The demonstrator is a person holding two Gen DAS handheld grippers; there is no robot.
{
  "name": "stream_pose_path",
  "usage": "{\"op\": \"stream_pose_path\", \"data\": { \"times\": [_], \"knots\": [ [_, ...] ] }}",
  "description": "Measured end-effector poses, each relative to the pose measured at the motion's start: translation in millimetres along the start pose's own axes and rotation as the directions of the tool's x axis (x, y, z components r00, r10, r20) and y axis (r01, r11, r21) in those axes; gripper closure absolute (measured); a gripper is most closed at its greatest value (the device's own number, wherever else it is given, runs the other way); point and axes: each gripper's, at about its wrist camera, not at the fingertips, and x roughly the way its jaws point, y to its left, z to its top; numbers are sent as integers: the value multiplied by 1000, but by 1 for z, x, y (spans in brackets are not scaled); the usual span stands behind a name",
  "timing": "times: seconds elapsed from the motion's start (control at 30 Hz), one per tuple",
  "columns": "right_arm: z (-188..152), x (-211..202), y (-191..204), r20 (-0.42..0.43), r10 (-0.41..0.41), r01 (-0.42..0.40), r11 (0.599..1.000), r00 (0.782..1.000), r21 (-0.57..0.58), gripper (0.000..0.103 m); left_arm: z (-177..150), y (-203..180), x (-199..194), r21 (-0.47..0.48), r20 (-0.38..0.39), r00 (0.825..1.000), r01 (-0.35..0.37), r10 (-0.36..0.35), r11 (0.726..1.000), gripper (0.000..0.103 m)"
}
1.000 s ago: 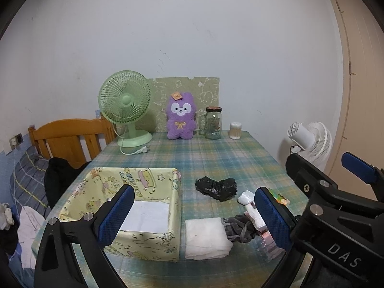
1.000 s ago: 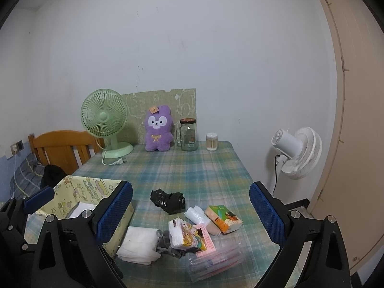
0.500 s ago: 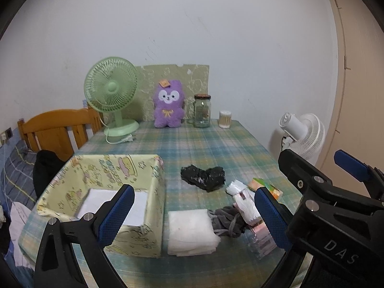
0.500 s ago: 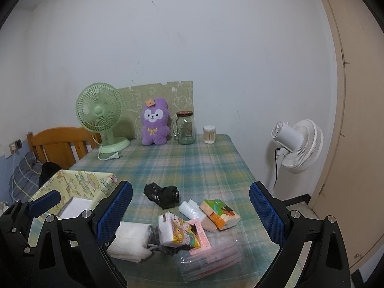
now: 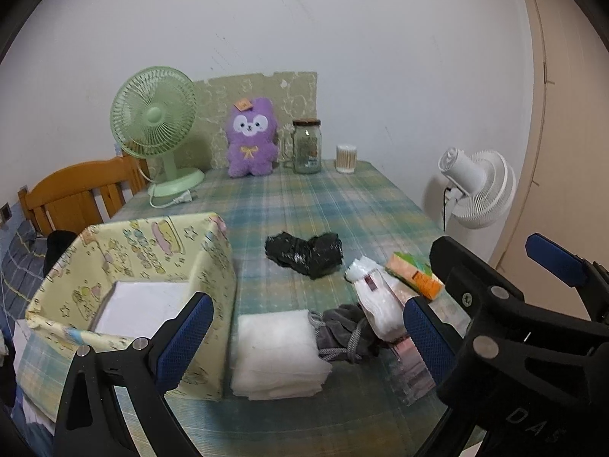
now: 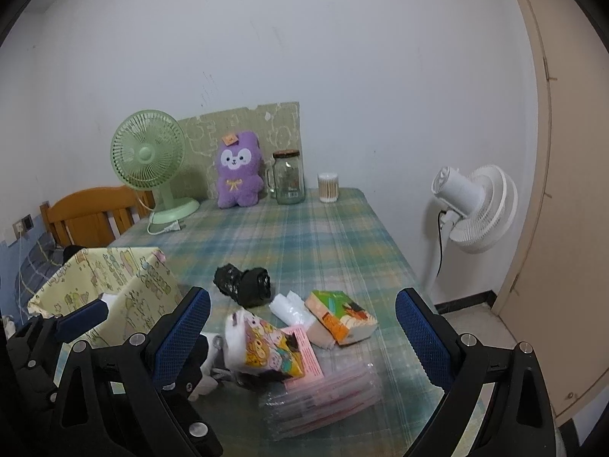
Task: Organize soft objects
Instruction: 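Reach the left gripper to the cartoon-printed snack box and grasp it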
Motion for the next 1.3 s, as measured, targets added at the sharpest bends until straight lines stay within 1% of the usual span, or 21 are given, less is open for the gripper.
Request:
{"op": "stream_pose_path", "data": {
  "times": [0.1,0.23,0.37,0.53,0.7,0.77,0.83,0.87,0.93,1.0,1.03,1.1,1.13,1.2,1.3],
  "knots": [
    [-5,7,-2,-23,-1,1,1000,1000,-4,4,-5,-6,8,5,-27,1000,-13,14,1000,2],
    [-14,12,-6,-47,7,-6,1000,999,11,4,-10,-10,13,13,-43,999,-10,10,1000,2],
    [-22,16,-12,-78,0,2,1000,997,20,4,-18,-15,21,18,-79,997,7,-5,1000,3],
    [-31,21,-22,-114,-25,30,999,993,40,4,-23,-24,26,32,-94,995,22,-19,999,5],
    [-35,27,-36,-162,-54,67,995,985,71,4,-21,-34,30,67,-70,998,9,-5,998,5],
    [-36,28,-41,-166,-57,73,993,984,90,4,-20,-37,32,64,-65,998,19,-15,998,5],
    [-35,28,-46,-162,-66,83,991,985,101,4,-18,-38,35,64,-60,998,23,-19,998,8],
    [-35,29,-47,-160,-72,89,991,985,101,4,-17,-40,37,67,-58,998,21,-17,998,11],
    [-35,31,-49,-163,-80,98,990,983,104,4,-16,-41,41,68,-63,998,21,-17,997,14],
    [-35,34,-52,-170,-82,102,988,982,113,4,-15,-42,45,69,-66,998,19,-14,997,21],
    [-35,34,-53,-172,-84,105,988,981,116,4,-15,-42,47,70,-68,998,20,-15,997,23],
    [-35,37,-55,-177,-85,108,987,981,122,4,-14,-43,49,73,-69,997,30,-25,997,34],
    [-35,38,-55,-179,-84,107,986,980,125,4,-14,-43,50,76,-69,997,40,-35,996,37],
    [-35,40,-55,-184,-78,103,986,980,128,4,-15,-45,50,86,-71,996,62,-56,994,53],
    [-36,42,-51,-188,-78,101,988,979,118,4,-16,-46,50,92,-72,996,63,-56,994,57]
  ]
}}
